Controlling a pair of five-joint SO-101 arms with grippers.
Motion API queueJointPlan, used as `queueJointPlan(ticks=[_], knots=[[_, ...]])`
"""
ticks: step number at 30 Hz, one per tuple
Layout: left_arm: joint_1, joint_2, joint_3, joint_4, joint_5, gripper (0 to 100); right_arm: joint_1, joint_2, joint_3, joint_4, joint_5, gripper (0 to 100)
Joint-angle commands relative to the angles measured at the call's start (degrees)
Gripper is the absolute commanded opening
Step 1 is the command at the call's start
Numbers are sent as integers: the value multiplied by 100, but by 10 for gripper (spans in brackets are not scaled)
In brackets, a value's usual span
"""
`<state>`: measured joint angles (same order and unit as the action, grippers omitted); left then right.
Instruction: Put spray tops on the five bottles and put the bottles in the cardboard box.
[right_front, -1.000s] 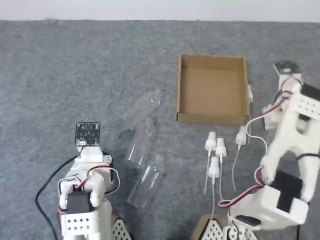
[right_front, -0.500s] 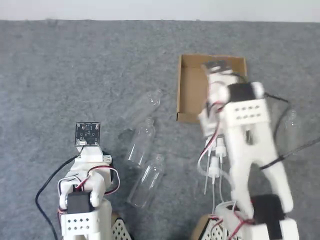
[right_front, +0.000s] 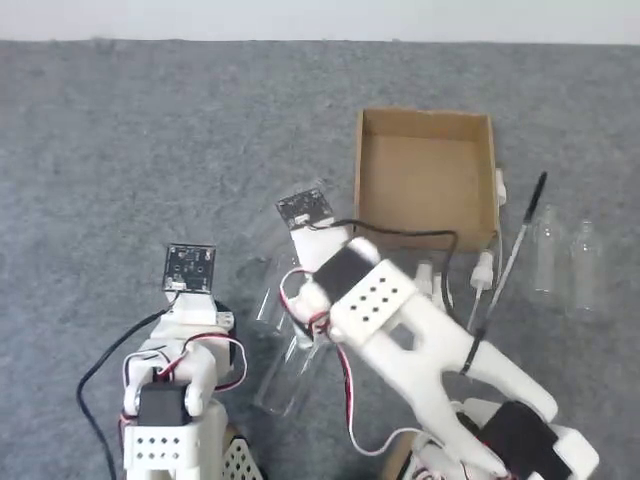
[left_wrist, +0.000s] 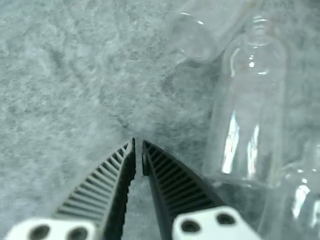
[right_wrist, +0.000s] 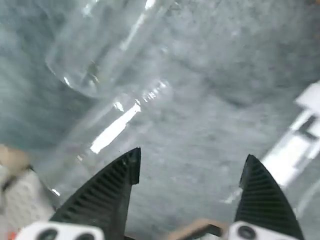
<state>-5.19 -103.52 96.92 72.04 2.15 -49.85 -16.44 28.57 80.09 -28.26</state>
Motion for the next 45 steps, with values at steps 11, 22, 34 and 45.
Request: queueJointPlan(ticks=[11, 22, 34, 45], knots=[[-1556, -88, -40, -18, -35, 17, -646, -312, 651, -1279, -1099, 277], [-2549, -88, -40, -413, 0, 16, -980, -303, 1204, -2211, -1785, 275], [-2549, -88, -40, -413, 0, 16, -620, -295, 1662, -2475, -1749, 239], [-2549, -88, -40, -413, 0, 16, 989, -312, 1969, -2457, -651, 109]])
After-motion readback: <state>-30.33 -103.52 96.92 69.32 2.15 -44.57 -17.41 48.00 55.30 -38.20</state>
